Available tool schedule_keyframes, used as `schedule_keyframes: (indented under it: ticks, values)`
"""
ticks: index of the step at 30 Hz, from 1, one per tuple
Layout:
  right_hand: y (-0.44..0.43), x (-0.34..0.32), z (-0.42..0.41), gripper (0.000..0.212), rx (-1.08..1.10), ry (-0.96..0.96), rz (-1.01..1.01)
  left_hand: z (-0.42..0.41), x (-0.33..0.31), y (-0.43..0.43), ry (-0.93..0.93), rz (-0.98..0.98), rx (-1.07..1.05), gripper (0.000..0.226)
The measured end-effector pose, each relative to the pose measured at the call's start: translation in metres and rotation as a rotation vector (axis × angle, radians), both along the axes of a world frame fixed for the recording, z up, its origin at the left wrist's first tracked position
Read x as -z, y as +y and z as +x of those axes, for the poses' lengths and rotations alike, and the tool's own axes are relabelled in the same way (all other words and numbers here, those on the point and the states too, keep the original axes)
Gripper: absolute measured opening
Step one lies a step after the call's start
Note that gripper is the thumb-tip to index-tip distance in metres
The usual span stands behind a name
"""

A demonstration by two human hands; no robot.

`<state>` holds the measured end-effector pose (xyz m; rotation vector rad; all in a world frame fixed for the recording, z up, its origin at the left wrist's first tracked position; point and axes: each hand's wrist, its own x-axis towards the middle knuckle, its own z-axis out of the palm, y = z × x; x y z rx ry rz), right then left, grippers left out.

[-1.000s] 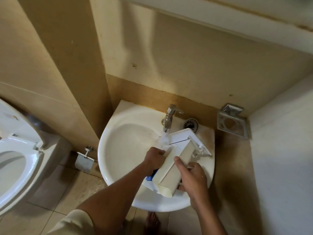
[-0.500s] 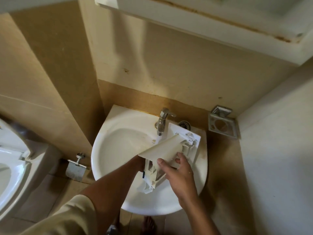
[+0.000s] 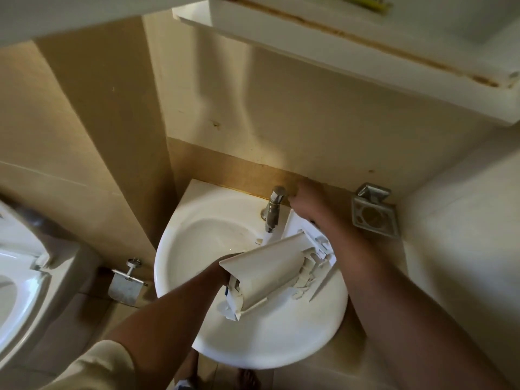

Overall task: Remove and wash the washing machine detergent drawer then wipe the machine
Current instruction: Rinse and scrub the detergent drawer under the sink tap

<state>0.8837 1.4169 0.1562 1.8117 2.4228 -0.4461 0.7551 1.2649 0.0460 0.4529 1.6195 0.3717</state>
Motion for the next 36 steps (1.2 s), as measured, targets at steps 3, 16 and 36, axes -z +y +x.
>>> schedule_keyframes:
  ticks: [3, 16, 36]
  values:
    - [0.012, 0.018, -0.002, 0.022, -0.013, -0.082, -0.125, -0.008, -0.009, 0.002, -0.048, 0.058, 0.113, 0.031]
    - [-0.021, 0.014, -0.007, 0.033, -0.030, 0.083, -0.159, -0.004, -0.040, 0.032, 0.160, 0.165, 0.513, 0.027]
    - [-0.168, 0.070, 0.084, 0.018, 0.329, 0.636, -0.592, 0.000, -0.081, 0.008, 0.873, 0.439, 1.427, 0.079]
